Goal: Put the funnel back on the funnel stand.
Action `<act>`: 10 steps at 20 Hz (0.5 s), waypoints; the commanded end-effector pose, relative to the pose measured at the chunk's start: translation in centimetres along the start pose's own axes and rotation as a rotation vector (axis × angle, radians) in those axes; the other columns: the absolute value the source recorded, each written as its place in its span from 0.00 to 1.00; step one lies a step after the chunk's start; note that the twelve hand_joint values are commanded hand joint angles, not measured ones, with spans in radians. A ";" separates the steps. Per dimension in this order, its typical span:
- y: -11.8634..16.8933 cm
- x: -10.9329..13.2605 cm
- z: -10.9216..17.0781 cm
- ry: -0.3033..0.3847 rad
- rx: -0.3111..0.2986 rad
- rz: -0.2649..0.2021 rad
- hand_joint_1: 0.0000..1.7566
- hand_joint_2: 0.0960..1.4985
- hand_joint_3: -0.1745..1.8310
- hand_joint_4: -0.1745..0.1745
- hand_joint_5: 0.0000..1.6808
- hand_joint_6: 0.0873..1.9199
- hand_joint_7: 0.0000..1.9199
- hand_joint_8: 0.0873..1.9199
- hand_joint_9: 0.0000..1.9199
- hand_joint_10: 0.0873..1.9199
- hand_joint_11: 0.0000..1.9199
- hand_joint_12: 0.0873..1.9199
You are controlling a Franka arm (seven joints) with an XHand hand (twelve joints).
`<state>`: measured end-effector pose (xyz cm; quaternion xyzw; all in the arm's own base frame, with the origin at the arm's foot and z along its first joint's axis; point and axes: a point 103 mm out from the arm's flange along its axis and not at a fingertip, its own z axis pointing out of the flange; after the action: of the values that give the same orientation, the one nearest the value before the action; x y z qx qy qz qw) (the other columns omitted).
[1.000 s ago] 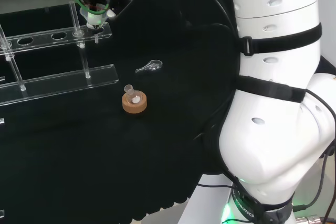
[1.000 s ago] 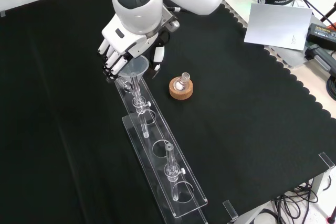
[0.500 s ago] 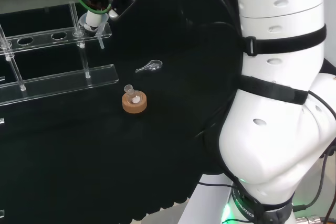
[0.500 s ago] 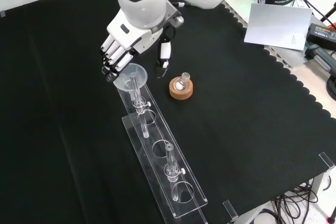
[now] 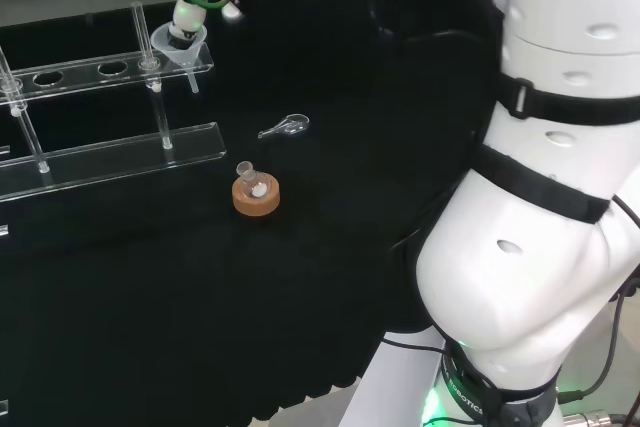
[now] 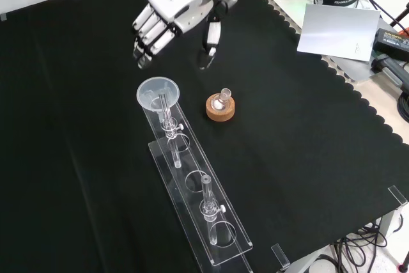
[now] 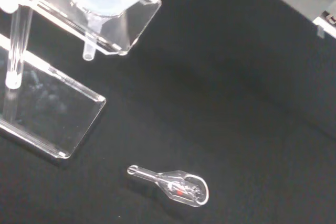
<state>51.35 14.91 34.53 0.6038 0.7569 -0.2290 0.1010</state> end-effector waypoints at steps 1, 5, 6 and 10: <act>-5.6 -2.3 -0.8 0.107 -0.076 0.074 0.33 0.45 0.22 0.41 0.18 0.00 0.09 0.32 0.23 0.33 0.23 0.69; -8.0 -3.1 -0.1 0.147 -0.079 0.107 0.34 0.46 0.22 0.41 0.18 0.00 0.10 0.32 0.24 0.32 0.23 0.69; -8.6 -3.3 0.1 0.157 -0.081 0.115 0.34 0.46 0.22 0.41 0.19 0.00 0.10 0.32 0.24 0.32 0.23 0.69; -10.4 -3.7 0.9 0.194 -0.082 0.135 0.34 0.46 0.22 0.41 0.19 0.00 0.10 0.32 0.25 0.31 0.23 0.69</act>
<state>47.37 11.70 36.96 0.6389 0.7418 -0.1831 0.0896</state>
